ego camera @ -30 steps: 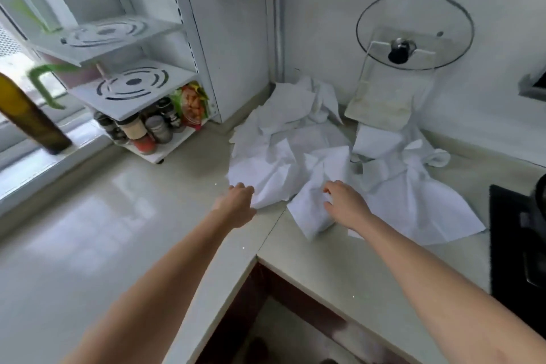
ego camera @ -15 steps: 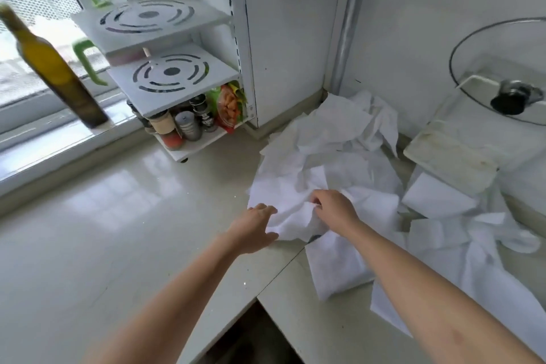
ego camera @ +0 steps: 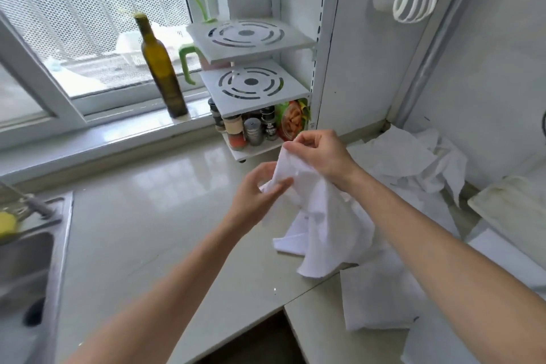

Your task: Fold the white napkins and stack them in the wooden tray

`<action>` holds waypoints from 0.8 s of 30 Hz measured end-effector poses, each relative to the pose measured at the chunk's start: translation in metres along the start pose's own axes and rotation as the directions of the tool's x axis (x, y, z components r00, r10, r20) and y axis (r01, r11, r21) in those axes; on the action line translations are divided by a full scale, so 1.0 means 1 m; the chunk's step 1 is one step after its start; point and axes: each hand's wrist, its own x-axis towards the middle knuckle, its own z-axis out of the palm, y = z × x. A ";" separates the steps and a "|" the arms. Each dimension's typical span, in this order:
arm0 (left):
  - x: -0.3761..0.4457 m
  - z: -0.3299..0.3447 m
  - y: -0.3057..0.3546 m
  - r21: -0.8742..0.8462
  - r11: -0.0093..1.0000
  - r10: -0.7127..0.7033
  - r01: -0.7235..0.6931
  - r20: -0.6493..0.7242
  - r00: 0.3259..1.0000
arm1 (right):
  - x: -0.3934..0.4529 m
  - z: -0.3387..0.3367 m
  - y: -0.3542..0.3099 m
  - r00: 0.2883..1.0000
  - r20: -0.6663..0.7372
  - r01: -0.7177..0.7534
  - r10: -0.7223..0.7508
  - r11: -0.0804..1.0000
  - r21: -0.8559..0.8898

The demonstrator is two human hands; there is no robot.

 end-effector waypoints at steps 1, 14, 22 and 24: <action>0.000 -0.009 0.001 0.017 1.000 0.019 -0.018 -0.056 0.998 | 0.003 0.007 -0.008 1.000 0.026 0.007 -0.007 1.000 0.003; -0.055 -0.234 -0.002 0.030 0.925 -0.355 0.378 0.417 0.837 | 0.001 0.126 -0.075 0.684 0.620 -0.164 0.385 0.909 -0.384; -0.066 -0.289 -0.012 0.475 0.860 -0.418 0.186 0.447 0.791 | 0.005 0.171 -0.084 0.571 0.548 -0.153 0.611 0.735 -0.661; -0.057 -0.286 -0.011 0.714 0.698 -0.459 0.049 0.394 0.796 | 0.008 0.172 -0.074 0.658 0.484 -0.123 0.577 0.717 -0.686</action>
